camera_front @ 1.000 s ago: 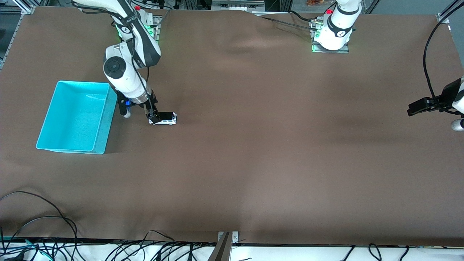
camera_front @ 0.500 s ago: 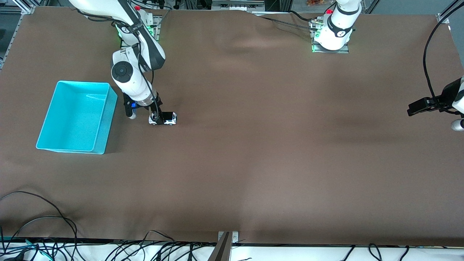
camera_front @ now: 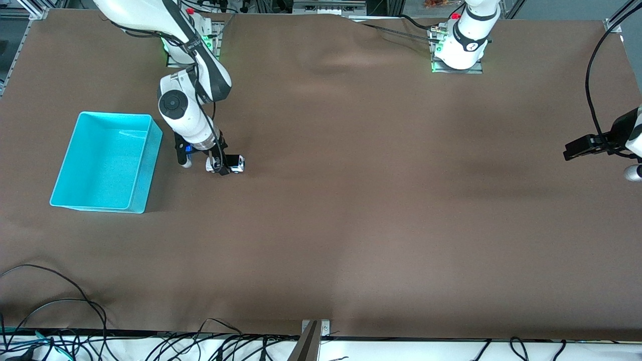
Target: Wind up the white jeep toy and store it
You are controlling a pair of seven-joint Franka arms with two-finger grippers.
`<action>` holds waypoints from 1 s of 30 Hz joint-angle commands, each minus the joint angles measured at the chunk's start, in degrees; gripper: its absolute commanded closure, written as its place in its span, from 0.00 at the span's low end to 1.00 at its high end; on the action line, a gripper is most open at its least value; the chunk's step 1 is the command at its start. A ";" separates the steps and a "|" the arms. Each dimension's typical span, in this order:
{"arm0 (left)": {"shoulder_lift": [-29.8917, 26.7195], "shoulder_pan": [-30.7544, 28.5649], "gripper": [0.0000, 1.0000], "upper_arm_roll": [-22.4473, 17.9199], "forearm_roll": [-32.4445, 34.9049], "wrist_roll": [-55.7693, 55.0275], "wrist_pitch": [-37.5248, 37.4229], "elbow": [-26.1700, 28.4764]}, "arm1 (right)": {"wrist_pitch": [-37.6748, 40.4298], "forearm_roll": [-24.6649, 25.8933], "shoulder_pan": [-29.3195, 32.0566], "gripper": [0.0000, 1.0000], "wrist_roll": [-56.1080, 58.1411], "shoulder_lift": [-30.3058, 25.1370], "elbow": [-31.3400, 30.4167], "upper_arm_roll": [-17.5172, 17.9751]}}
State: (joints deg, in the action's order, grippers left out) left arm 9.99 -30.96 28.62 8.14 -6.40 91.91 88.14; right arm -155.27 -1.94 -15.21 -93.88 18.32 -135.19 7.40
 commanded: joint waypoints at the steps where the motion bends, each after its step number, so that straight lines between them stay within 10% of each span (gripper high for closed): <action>1: -0.15 -0.50 0.00 0.21 -1.29 1.48 -1.03 -0.60 | -0.73 1.14 -0.78 0.00 -0.95 1.45 0.90 -0.81; 8: -0.15 -0.42 0.00 0.21 -1.29 1.48 -1.03 -0.60 | -0.38 1.67 -0.78 1.00 -0.95 1.37 0.90 -1.69; 30: -0.06 -0.42 0.00 0.21 -1.29 1.48 -1.03 -0.60 | 15.17 2.02 -0.87 1.00 5.80 -7.59 3.18 -1.69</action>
State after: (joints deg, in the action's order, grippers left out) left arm 10.00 -30.96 28.62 8.14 -6.39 91.90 88.14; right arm -144.95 -0.80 -16.12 -92.49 14.62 -132.23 6.33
